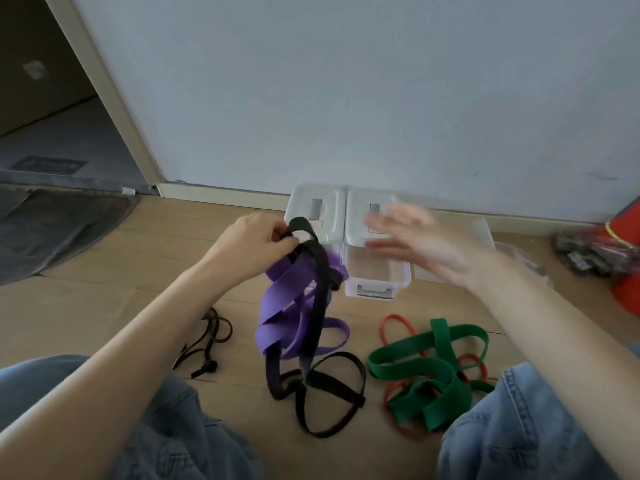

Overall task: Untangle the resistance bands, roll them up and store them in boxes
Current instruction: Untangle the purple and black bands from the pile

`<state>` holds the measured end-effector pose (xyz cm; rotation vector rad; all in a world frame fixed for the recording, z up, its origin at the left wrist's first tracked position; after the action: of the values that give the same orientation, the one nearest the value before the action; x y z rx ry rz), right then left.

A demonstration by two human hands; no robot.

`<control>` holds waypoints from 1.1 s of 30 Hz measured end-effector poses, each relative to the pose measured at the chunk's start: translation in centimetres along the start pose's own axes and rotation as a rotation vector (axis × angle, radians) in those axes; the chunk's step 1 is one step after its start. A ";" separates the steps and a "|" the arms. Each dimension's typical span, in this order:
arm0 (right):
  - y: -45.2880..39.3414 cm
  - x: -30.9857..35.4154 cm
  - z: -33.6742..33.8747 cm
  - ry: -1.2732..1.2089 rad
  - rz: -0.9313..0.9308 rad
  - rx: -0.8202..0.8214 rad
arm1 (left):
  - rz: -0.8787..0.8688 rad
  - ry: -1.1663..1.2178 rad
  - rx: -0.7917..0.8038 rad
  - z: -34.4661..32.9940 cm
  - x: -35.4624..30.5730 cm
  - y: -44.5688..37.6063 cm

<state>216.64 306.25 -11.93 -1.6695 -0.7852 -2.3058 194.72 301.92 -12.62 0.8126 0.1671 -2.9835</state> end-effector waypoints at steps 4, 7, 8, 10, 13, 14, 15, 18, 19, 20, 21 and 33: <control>-0.1 -1.5 -4.3 0.404 0.198 0.137 | -0.044 0.204 0.147 0.0 -1.2 0.1; -0.9 -2.1 -4.4 0.345 0.241 0.031 | 0.000 0.308 0.209 0.1 -1.0 0.2; -1.0 -2.0 -4.2 0.308 0.229 0.040 | 0.021 0.339 0.214 0.1 -0.8 0.2; -1.1 -1.7 -3.4 0.190 0.190 0.051 | 0.080 0.420 0.195 0.2 -0.3 0.1; -1.1 -0.4 -0.7 -0.220 0.204 -0.122 | 0.149 0.332 0.147 0.6 1.0 -0.3; -1.1 0.1 0.4 -0.365 0.231 -0.206 | 0.174 0.262 0.173 0.8 1.4 -0.3; -1.2 0.4 1.2 -0.401 0.253 -0.280 | 0.208 0.262 0.234 0.8 1.8 0.0; -1.5 0.0 1.1 0.158 0.227 -0.295 | 0.224 0.501 0.388 0.4 1.3 0.6; -1.8 -0.7 0.5 0.391 0.195 -0.239 | 0.194 0.636 0.392 0.6 1.0 0.7; -2.0 -1.3 -0.1 0.555 0.161 -0.210 | 0.188 0.815 0.391 0.9 0.5 0.6; -1.9 -1.5 -0.5 0.635 0.148 -0.219 | 0.215 1.004 0.389 1.3 0.2 0.6; -2.8 -5.1 -7.4 0.570 0.265 0.374 | 0.239 1.372 0.679 2.1 -2.4 0.9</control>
<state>211.05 304.03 -19.19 -0.8381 -0.7459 -2.1146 195.78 300.79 -9.72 2.4933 -0.8490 -1.6899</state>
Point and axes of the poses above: each hand's wrist, its own y-axis away from the middle knuckle, its own z-axis out of the back of the hand, x = y × z, the point moved 2 cm from there along -y, towards the middle knuckle, and after that the axes turned 1 degree about z, right-handed, at the moved point
